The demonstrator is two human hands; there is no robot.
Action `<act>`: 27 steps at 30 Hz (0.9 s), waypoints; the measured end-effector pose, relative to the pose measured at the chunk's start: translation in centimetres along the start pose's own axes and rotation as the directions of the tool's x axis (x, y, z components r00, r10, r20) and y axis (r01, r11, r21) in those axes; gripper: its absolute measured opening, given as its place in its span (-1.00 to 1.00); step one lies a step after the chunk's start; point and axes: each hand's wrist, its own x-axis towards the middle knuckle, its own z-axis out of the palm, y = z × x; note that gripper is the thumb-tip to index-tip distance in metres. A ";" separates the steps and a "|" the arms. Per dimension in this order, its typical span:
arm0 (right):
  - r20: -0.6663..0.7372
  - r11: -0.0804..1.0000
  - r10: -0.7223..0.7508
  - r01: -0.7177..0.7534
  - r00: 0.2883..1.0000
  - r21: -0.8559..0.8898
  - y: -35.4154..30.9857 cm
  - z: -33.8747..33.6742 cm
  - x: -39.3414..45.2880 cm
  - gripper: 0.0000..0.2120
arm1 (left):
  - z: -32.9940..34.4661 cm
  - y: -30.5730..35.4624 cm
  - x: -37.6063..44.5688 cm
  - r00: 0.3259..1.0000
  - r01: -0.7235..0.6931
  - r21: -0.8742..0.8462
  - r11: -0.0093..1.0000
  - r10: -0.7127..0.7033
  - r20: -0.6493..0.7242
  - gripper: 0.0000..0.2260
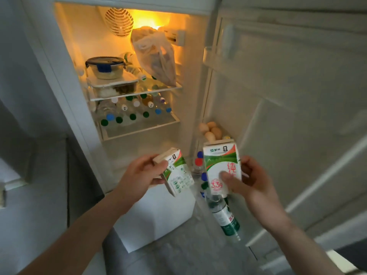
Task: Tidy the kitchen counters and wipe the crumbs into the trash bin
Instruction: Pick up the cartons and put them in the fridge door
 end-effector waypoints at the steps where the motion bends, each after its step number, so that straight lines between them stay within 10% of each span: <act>1: -0.050 0.999 -0.036 0.035 0.998 -0.031 -0.6 -1.0 -0.4 -0.63 | 0.4 0.3 0.0 0.999 -0.028 0.017 0.999 0.028 0.023 -0.79; 9: -0.359 0.941 -0.167 0.040 0.918 -0.336 -0.2 -5.8 -1.0 -0.64 | 4.7 5.0 2.3 0.958 -0.226 0.092 0.970 0.204 0.199 -0.81; 20: -0.401 0.935 -0.131 -0.021 0.906 -0.354 1.4 -6.8 0.1 -0.57 | 11.8 10.4 7.9 0.840 -0.400 0.361 0.842 0.179 0.513 -0.74; 27: -0.361 0.829 -0.396 0.160 0.844 -0.535 2.7 -6.1 -0.6 -0.33 | 14.6 10.8 10.5 0.769 -0.451 0.480 0.753 0.055 0.637 -0.70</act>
